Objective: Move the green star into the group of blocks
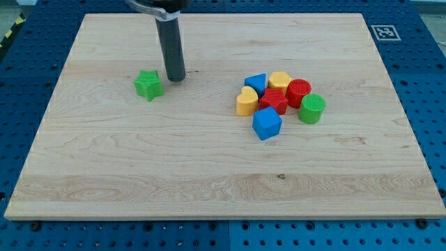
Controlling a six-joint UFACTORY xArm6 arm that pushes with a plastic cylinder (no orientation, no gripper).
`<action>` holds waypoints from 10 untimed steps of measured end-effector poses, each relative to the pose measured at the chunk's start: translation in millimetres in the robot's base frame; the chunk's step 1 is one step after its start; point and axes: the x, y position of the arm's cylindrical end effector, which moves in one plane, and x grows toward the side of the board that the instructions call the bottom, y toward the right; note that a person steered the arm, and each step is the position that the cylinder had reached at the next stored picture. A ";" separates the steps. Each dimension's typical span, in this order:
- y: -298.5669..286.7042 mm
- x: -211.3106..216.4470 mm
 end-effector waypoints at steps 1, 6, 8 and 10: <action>-3.5 -16.4; -65.8 33.7; -65.8 39.8; -65.7 52.7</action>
